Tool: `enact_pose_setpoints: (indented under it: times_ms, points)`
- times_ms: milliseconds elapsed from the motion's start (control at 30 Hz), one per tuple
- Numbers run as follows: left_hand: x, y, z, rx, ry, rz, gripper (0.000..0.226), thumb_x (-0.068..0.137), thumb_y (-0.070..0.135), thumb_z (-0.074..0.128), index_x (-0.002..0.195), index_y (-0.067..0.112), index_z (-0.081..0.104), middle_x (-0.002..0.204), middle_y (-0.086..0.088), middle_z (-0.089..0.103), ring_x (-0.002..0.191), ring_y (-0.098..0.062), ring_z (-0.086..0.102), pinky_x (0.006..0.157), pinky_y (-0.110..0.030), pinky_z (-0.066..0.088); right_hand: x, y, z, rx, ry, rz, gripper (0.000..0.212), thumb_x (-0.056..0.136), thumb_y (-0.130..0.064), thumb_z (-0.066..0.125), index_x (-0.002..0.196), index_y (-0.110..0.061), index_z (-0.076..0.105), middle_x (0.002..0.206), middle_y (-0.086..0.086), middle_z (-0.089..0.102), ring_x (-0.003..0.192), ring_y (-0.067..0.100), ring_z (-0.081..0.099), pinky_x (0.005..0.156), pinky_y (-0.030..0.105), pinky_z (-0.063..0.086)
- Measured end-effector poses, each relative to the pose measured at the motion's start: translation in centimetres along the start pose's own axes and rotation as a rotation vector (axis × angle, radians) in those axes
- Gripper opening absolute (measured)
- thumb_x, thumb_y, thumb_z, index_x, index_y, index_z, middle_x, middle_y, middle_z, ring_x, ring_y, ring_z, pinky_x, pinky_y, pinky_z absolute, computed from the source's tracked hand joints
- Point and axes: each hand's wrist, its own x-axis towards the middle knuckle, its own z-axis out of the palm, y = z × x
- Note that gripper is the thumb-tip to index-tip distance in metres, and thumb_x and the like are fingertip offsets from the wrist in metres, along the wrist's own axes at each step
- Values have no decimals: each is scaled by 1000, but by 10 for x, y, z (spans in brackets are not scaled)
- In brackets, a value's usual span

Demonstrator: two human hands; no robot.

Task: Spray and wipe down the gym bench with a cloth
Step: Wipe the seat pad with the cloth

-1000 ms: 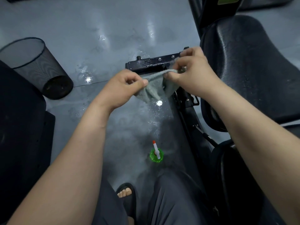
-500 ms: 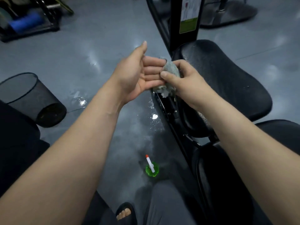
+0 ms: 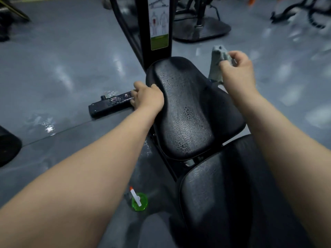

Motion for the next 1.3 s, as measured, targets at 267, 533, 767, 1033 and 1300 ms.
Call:
enact_pose_setpoints:
  times_ms: [267, 533, 767, 1033, 1300]
  points:
    - [3, -5, 34, 17, 172, 29, 39, 107, 41, 29, 131, 11, 33, 145, -20, 39, 132, -43, 42, 104, -50, 37, 38, 20, 38, -507, -311, -170, 35, 102, -43, 52, 127, -25, 67, 127, 3, 70, 122, 24, 60, 96, 31, 45]
    - [5, -11, 40, 57, 272, 107, 36, 107, 39, 30, 127, 10, 39, 134, -21, 48, 118, -44, 54, 86, -48, 41, 82, 26, 65, -472, -523, -222, 46, 103, -48, 49, 148, -38, 48, 154, -14, 45, 144, 4, 37, 119, 21, 25]
    - [5, -14, 41, 63, 296, 119, 34, 107, 38, 30, 125, 11, 39, 133, -20, 50, 114, -45, 56, 82, -46, 39, 67, 33, 54, -556, -487, -365, 40, 103, -43, 51, 142, -37, 56, 153, -15, 46, 141, 6, 42, 117, 25, 30]
    - [4, -13, 40, 28, 283, 116, 32, 107, 38, 31, 124, 13, 40, 133, -18, 49, 113, -45, 56, 79, -43, 35, 26, 26, 25, -762, -449, -478, 40, 99, -36, 53, 138, -45, 57, 151, -18, 48, 138, 17, 49, 109, 35, 39]
    - [2, -13, 37, 17, 278, 129, 33, 107, 38, 31, 124, 11, 40, 131, -20, 51, 113, -45, 57, 81, -44, 39, 80, 14, 70, -782, -571, -389, 49, 107, -41, 40, 155, -38, 35, 164, -5, 30, 149, 22, 32, 118, 31, 25]
